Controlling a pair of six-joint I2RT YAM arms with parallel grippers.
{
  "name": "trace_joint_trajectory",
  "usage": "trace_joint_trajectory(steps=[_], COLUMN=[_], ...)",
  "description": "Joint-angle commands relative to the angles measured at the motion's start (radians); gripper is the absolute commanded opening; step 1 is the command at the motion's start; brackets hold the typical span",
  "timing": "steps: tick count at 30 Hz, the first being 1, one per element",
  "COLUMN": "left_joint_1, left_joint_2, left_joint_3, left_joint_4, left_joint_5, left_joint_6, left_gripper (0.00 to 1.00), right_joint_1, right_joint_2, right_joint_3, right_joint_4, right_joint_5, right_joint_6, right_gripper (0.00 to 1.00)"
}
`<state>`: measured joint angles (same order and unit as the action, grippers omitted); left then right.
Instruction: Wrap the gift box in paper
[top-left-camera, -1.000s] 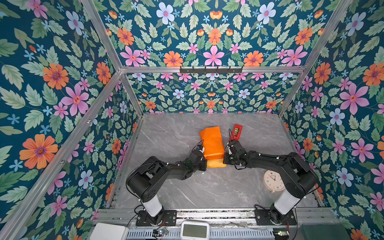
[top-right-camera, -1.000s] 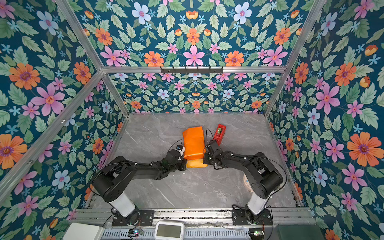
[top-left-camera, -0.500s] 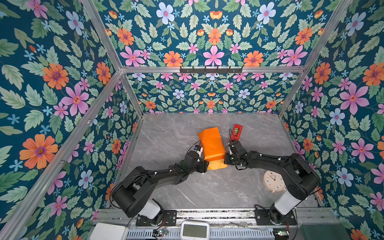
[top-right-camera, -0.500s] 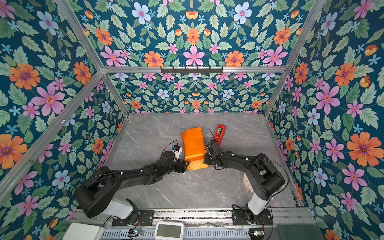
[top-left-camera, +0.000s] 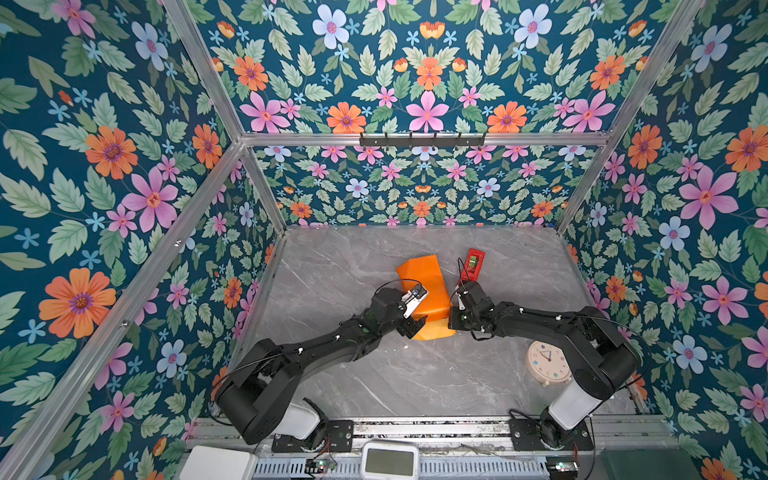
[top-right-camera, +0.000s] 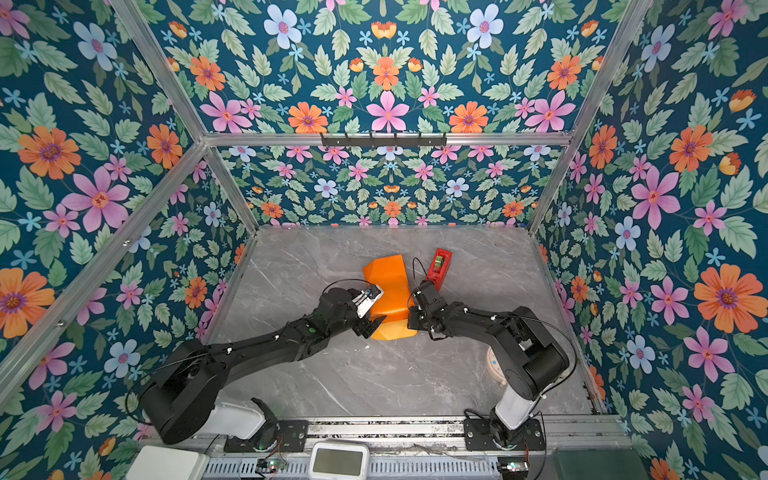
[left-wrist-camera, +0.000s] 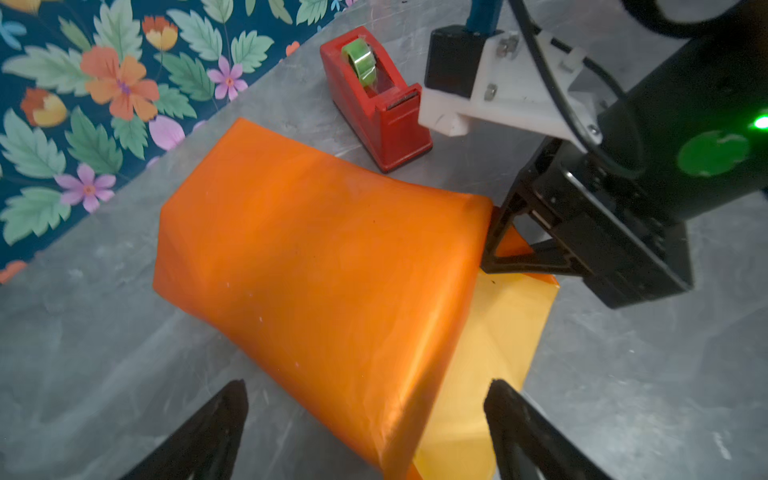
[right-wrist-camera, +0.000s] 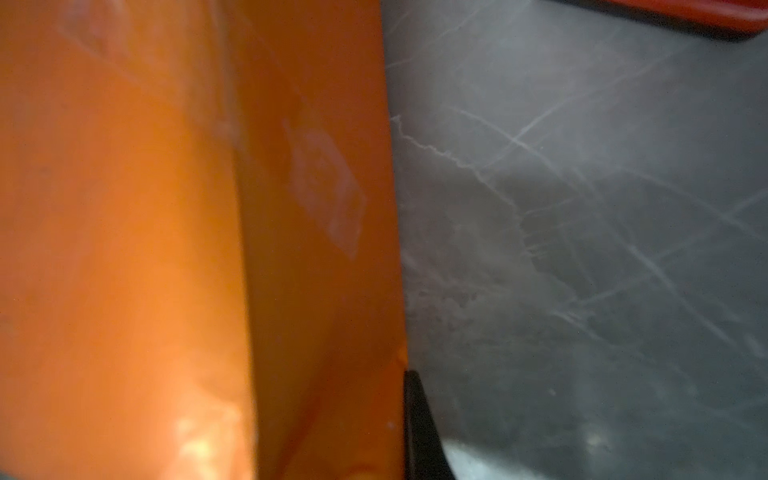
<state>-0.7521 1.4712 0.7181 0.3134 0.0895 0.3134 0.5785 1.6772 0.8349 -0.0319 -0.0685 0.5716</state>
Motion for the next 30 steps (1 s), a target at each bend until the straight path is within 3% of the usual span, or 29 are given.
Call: trace_joint_trajectory(steps=[1,7,12,19,30], left_joint_1=[0.003,0.011,0.014,0.017,0.015], left_joint_2=[0.059,0.163,0.232,0.286,0.305], left_joint_3=[0.053,0.159,0.217,0.217,0.18], left_joint_4=[-0.035,-0.134,-0.177,-0.149,-0.125], left_joint_5=[0.039,0.125,0.111,0.013,-0.017], left_joint_6=[0.226,0.335,0.373,0.437,0.475], left_gripper=[0.95,0.95,0.93,0.92,0.84], right_joint_1=[-0.001,-0.001,0.0,-0.001,-0.002], right_joint_2=[-0.008,-0.01,-0.007,0.0,-0.01], right_joint_3=[-0.002,-0.011,-0.01,-0.011,-0.001], right_joint_4=[-0.008,-0.005,0.0,0.003,-0.013], right_joint_5=[0.001,0.002,-0.001,-0.003,-0.018], right_joint_6=[-0.012,-0.009,-0.006,-0.003,-0.011], right_gripper=[0.0,0.0,0.0,0.0,0.02])
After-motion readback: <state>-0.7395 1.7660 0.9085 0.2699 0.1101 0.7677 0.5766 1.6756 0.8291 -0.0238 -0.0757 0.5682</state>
